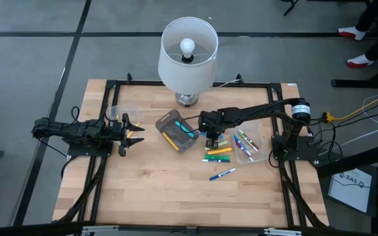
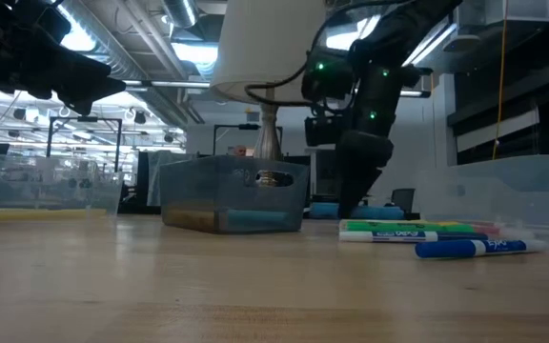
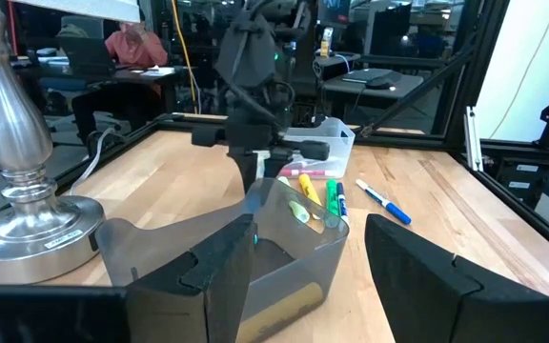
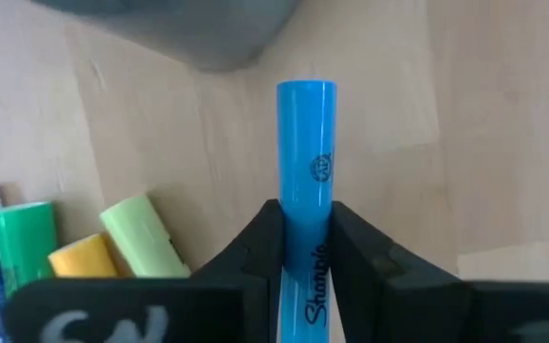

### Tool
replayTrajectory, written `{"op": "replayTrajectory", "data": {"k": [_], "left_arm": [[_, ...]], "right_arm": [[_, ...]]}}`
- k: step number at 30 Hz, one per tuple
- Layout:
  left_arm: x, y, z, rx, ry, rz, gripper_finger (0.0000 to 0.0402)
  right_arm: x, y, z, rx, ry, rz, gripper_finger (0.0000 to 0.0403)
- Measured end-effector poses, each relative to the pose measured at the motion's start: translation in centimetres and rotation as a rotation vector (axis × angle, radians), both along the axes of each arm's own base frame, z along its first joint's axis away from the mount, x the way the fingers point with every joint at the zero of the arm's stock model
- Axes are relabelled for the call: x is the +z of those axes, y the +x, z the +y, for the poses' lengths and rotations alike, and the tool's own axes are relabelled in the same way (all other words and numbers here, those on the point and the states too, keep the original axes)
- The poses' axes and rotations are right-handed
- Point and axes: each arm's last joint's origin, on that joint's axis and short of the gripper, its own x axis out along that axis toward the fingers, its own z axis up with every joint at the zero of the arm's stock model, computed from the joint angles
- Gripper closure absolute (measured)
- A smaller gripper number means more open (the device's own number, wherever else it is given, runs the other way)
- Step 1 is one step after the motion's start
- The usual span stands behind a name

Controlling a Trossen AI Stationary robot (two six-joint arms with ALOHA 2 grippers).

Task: Pick & Place Markers
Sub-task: Put the blue marker into the black bin

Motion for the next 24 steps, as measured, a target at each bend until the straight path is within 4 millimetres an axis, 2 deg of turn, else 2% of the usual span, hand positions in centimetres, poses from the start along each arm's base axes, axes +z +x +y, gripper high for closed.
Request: {"op": "replayTrajectory", "data": {"k": [7,13,20,24], "left_arm": [[0.0,0.0,0.0,0.0,0.0,0.0,0.0205],[0.0,0.0,0.0,0.0,0.0,0.0,0.0205],[0.0,0.0,0.0,0.0,0.0,0.0,0.0205],[0.0,0.0,0.0,0.0,0.0,-0.001,0.0205]], "right_arm": [[1.2,-0.1,0.7,-0.049,-0.105,-0.032,0.0338],[1.8,0.0,1.6,-0.185,-0.215,-0.064,0.0338],[2.5,0.8,3.8,-0.319,-0.434,-0.198,0.0338],[2.8,0.9,5.3,-0.358,-0.504,-0.25,0.0338]]}}
